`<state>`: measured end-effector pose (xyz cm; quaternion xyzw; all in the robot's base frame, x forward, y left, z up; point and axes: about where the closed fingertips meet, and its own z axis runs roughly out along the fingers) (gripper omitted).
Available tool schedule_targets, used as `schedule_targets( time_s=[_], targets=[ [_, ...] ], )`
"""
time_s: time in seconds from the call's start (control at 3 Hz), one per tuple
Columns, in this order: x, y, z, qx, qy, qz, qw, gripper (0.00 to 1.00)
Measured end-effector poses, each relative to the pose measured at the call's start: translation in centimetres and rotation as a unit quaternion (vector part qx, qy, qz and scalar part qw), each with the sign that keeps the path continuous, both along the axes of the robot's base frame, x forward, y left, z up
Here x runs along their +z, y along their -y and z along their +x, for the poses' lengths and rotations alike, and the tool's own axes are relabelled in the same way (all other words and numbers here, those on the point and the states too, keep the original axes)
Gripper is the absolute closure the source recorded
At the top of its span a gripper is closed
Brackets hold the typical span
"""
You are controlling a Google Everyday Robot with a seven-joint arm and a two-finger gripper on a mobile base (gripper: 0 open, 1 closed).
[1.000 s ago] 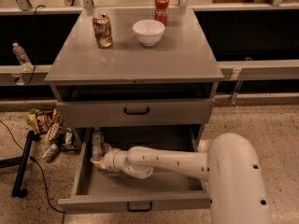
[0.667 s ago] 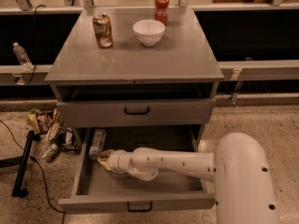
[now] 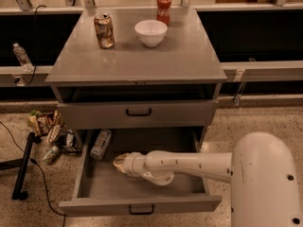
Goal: Pick blue plastic bottle from middle drawer and place on counter
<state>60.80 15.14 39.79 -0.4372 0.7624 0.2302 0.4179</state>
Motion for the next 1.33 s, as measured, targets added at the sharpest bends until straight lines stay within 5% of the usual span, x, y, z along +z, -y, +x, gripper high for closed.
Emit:
schedule_targets(
  time_s=[0.33, 1.0, 1.33],
  targets=[
    [0.07, 1.65, 0.17, -0.013, -0.004, -0.006, 0.9999, 0.77],
    [0.03, 1.27, 0.05, -0.010, -0.005, -0.005, 0.9999, 0.32],
    [0.59, 1.84, -0.61, -0.010, 0.008, 0.015, 0.9998, 0.31]
  ],
)
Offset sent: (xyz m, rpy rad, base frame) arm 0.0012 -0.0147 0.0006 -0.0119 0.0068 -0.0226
